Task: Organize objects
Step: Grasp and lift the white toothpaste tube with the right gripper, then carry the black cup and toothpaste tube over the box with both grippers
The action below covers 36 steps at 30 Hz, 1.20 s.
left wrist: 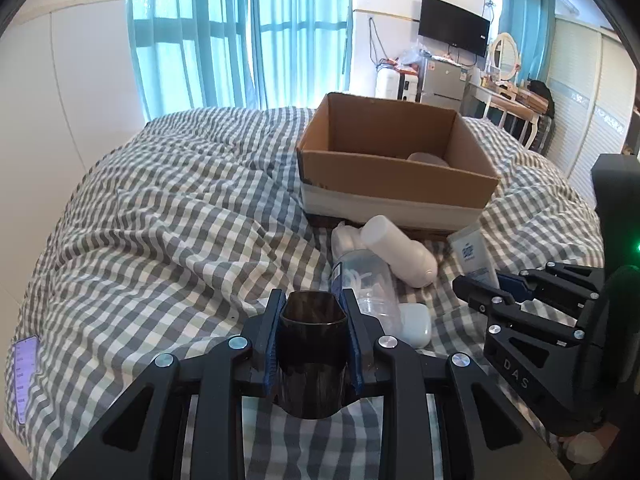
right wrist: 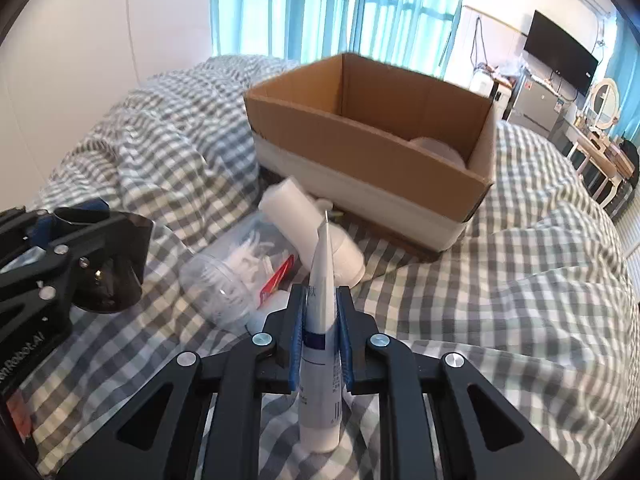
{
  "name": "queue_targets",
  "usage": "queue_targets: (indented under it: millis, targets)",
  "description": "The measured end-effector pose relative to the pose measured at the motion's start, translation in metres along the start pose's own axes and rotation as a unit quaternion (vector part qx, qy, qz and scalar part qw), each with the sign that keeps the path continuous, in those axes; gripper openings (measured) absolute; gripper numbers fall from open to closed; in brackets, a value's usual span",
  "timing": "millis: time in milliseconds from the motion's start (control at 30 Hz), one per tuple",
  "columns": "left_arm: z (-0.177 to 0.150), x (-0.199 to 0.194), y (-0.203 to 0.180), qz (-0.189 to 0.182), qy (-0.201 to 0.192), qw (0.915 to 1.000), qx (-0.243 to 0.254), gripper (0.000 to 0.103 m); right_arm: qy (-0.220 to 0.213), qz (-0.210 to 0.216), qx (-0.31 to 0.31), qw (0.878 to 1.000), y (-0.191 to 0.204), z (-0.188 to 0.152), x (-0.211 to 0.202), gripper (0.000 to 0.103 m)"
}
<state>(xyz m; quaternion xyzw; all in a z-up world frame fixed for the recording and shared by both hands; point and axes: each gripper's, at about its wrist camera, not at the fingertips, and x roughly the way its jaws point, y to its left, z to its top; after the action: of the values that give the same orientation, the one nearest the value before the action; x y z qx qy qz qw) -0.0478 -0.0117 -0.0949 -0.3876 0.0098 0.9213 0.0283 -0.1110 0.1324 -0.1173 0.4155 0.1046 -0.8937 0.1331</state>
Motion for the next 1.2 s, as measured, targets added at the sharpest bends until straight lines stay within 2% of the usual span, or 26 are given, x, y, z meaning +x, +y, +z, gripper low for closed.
queue_targets:
  millis: [567, 833, 1000, 1200]
  targets:
    - [0.015, -0.058, -0.009, -0.002, -0.052, 0.9986, 0.002, 0.027, -0.062, 0.039, 0.015, 0.997, 0.003, -0.004, -0.078, 0.014]
    - [0.029, -0.081, -0.004, -0.008, -0.077, 0.997, -0.003, 0.027, -0.084, 0.043, 0.019, 0.995, -0.005, 0.005, -0.11, 0.014]
    - [0.044, -0.085, -0.004, -0.019, -0.084, 0.9963, -0.002, 0.027, -0.092, 0.043, 0.018, 0.995, -0.013, 0.02, -0.119, 0.014]
    - [0.081, -0.087, -0.007, -0.039, -0.101, 0.994, 0.008, 0.027, -0.11, 0.039, 0.014, 0.993, -0.025, 0.052, -0.129, 0.014]
